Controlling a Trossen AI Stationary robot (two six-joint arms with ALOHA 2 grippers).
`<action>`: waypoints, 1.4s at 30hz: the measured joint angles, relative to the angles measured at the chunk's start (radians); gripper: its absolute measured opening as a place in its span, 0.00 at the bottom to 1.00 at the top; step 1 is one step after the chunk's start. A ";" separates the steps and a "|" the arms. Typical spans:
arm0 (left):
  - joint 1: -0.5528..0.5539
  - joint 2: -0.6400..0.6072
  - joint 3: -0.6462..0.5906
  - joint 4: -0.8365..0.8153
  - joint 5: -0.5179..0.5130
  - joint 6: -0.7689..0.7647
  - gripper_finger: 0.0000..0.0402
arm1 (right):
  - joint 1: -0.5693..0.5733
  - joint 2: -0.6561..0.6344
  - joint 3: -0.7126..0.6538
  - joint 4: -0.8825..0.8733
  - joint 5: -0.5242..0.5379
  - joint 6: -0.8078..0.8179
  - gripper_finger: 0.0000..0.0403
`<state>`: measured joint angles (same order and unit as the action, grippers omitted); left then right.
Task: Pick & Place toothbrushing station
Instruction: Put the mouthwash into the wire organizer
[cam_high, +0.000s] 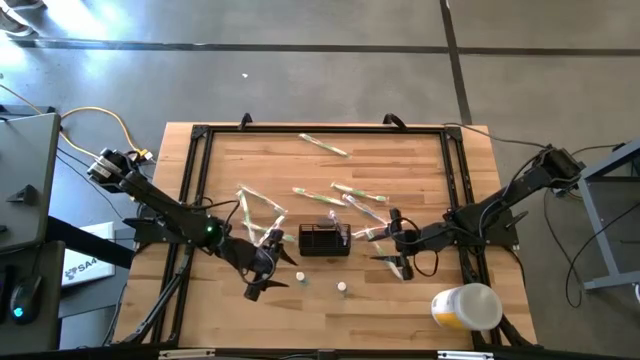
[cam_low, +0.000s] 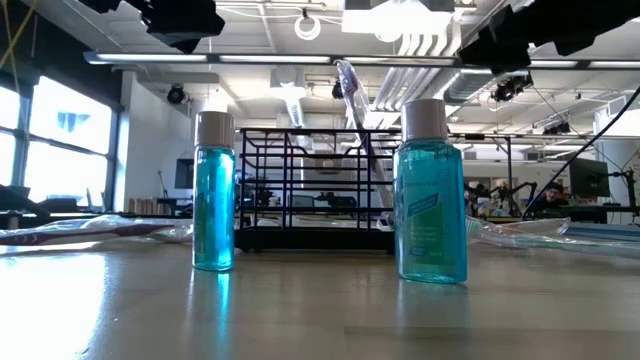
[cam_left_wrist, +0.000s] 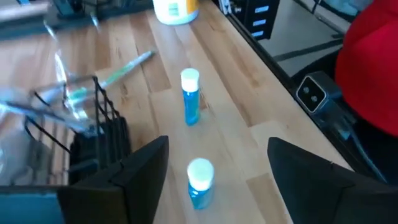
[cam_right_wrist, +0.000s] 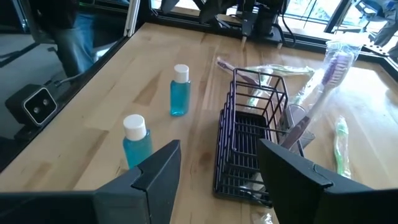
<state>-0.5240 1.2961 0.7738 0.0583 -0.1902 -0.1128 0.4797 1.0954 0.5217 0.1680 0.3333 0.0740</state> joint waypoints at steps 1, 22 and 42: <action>0.000 0.000 0.000 -0.002 0.004 -0.046 0.68 | 0.000 0.000 0.000 0.000 0.000 0.006 0.51; 0.000 0.042 0.219 -0.293 0.028 -0.092 0.49 | 0.000 0.000 0.001 0.038 0.005 0.031 0.51; 0.083 0.343 0.496 -0.563 0.141 0.081 0.49 | 0.000 0.000 0.001 0.031 0.004 0.061 0.51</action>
<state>-0.4411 1.6388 1.2696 -0.5047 -0.0490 -0.0322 0.4797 1.0954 0.5224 0.1993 0.3374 0.1351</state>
